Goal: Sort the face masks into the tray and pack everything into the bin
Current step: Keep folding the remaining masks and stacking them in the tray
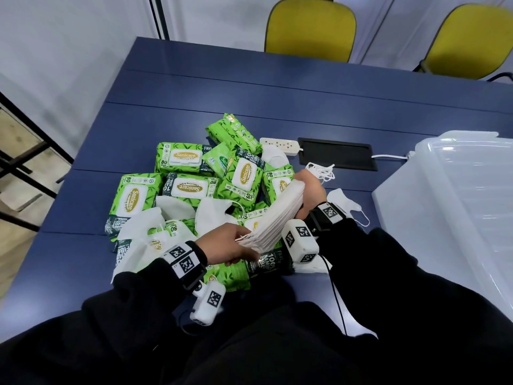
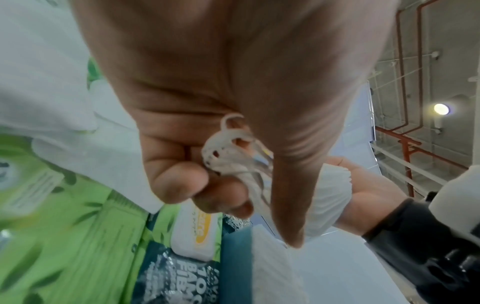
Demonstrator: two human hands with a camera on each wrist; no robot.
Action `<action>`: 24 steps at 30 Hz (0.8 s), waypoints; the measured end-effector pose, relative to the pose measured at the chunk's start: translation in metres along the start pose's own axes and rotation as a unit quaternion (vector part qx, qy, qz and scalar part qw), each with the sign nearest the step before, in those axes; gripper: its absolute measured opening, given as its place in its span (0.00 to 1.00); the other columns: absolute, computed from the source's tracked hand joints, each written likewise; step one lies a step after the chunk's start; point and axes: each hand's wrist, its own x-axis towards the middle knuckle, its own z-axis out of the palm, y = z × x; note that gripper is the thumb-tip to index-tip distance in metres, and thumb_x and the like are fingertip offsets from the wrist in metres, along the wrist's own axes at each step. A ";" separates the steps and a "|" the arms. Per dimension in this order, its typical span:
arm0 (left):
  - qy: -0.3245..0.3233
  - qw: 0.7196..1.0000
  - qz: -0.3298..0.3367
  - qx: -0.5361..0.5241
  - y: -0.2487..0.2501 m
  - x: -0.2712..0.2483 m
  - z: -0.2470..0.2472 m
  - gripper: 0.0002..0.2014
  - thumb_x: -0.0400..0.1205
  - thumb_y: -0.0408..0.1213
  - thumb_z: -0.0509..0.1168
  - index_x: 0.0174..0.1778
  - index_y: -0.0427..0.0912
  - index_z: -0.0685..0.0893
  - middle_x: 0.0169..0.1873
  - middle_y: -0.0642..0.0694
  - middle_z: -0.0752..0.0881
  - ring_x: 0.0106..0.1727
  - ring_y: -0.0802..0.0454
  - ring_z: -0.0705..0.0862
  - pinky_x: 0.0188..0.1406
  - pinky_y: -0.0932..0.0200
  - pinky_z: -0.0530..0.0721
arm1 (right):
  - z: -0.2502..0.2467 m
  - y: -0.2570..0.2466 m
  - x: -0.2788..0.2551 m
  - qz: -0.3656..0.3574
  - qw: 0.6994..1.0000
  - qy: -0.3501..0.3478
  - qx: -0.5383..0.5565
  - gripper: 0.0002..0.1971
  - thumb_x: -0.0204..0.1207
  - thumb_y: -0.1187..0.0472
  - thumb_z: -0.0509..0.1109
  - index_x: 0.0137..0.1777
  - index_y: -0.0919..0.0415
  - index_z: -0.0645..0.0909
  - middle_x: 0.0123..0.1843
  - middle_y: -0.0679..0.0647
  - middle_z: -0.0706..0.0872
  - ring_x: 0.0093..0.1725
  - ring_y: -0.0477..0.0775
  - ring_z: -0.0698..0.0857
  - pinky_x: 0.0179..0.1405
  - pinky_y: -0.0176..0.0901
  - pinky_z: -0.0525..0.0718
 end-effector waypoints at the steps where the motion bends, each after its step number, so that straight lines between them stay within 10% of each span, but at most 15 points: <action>1: 0.012 1.000 -0.002 0.001 -0.002 -0.001 -0.003 0.23 0.69 0.45 0.86 0.57 0.55 0.86 0.43 0.52 0.89 0.38 0.55 0.85 0.34 0.54 0.83 | -0.002 -0.001 0.003 0.004 1.000 0.006 -0.005 0.11 0.73 0.60 0.69 0.32 0.59 0.73 0.26 0.57 0.75 0.23 0.54 0.77 0.25 0.38 0.77; 3: 0.029 0.999 0.007 0.012 -0.006 -0.004 -0.009 0.41 0.64 0.53 0.87 0.72 0.62 0.77 0.63 0.55 0.84 0.64 0.61 0.83 0.58 0.57 0.85 | -0.004 -0.003 0.009 0.002 1.000 0.013 -0.018 0.10 0.71 0.57 0.70 0.34 0.59 0.73 0.31 0.58 0.76 0.28 0.55 0.79 0.24 0.39 0.78; 6: 0.094 0.993 0.062 -0.021 -0.001 -0.006 -0.013 0.49 0.59 0.68 0.83 0.75 0.63 0.70 0.70 0.58 0.79 0.72 0.61 0.79 0.70 0.55 0.78 | -0.001 0.001 0.014 -0.010 1.000 -0.001 -0.017 0.13 0.63 0.52 0.73 0.40 0.58 0.76 0.38 0.59 0.79 0.35 0.58 0.81 0.33 0.46 0.81; 11: 0.129 0.989 0.071 -0.015 0.023 0.020 -0.002 0.35 0.58 0.69 0.79 0.51 0.55 0.72 0.58 0.50 0.86 0.56 0.56 0.85 0.55 0.52 0.82 | 0.019 0.013 0.003 -0.006 0.999 -0.052 0.007 0.16 0.66 0.53 0.76 0.47 0.64 0.81 0.36 0.62 0.80 0.30 0.60 0.81 0.34 0.47 0.82; 17: 0.169 0.981 0.083 -0.041 0.013 0.038 0.008 0.33 0.57 0.61 0.82 0.39 0.50 0.67 0.32 0.57 0.75 0.34 0.56 0.71 0.36 0.53 0.67 | 0.042 0.024 -0.010 -0.084 0.990 -0.114 0.018 0.50 0.57 0.54 0.84 0.80 0.65 0.70 0.35 0.56 0.87 0.34 0.55 0.87 0.36 0.53 0.86; 24: 0.158 0.978 0.067 -0.120 -0.001 0.027 0.006 0.25 0.66 0.48 0.83 0.35 0.47 0.69 0.25 0.60 0.75 0.29 0.58 0.70 0.33 0.54 0.65 | 0.047 0.025 -0.001 -0.067 0.989 -0.131 0.023 0.47 0.49 0.33 0.85 0.67 0.60 0.85 0.46 0.57 0.92 0.43 0.57 0.91 0.51 0.58 0.89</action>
